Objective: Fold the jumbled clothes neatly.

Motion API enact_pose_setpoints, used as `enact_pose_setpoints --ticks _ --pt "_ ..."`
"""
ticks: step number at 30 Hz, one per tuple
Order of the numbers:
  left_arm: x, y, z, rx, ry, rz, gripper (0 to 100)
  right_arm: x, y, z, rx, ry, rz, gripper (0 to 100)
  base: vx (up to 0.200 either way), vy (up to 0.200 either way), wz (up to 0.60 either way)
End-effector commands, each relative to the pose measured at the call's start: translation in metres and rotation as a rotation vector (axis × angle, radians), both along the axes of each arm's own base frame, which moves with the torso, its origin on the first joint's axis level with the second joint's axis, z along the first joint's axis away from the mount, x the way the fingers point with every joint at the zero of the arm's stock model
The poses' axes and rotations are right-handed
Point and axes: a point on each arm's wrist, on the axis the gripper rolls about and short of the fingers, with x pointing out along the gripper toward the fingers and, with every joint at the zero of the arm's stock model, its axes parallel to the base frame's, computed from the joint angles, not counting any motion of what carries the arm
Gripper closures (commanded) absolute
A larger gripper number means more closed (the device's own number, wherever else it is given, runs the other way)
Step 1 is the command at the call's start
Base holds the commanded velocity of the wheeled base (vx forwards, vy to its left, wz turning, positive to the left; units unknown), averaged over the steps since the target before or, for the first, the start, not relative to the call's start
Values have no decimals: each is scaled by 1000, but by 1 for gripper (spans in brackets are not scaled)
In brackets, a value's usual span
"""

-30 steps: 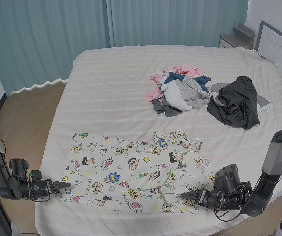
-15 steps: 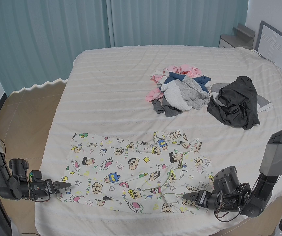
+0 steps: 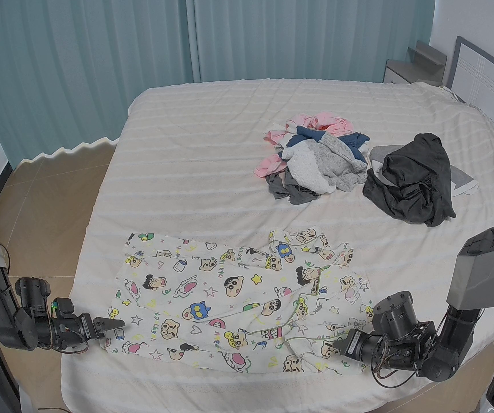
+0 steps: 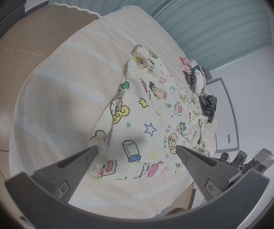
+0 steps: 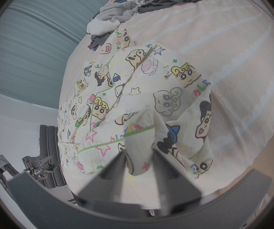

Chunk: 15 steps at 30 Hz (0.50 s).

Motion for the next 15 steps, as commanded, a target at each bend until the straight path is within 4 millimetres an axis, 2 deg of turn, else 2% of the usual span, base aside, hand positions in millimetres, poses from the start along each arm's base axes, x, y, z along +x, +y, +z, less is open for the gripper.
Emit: enact_pose_setpoints --ticks 1,9,15 --pt "0 0 0 -1 1 1 0 -1 0 -5 -13 18 1 100 0 0 0" --pt "0 0 0 -1 1 1 0 -2 0 0 -3 -1 1 100 0 0 0" --pt "0 0 0 -1 1 1 0 -9 2 22 32 -58 29 100 0 0 0"
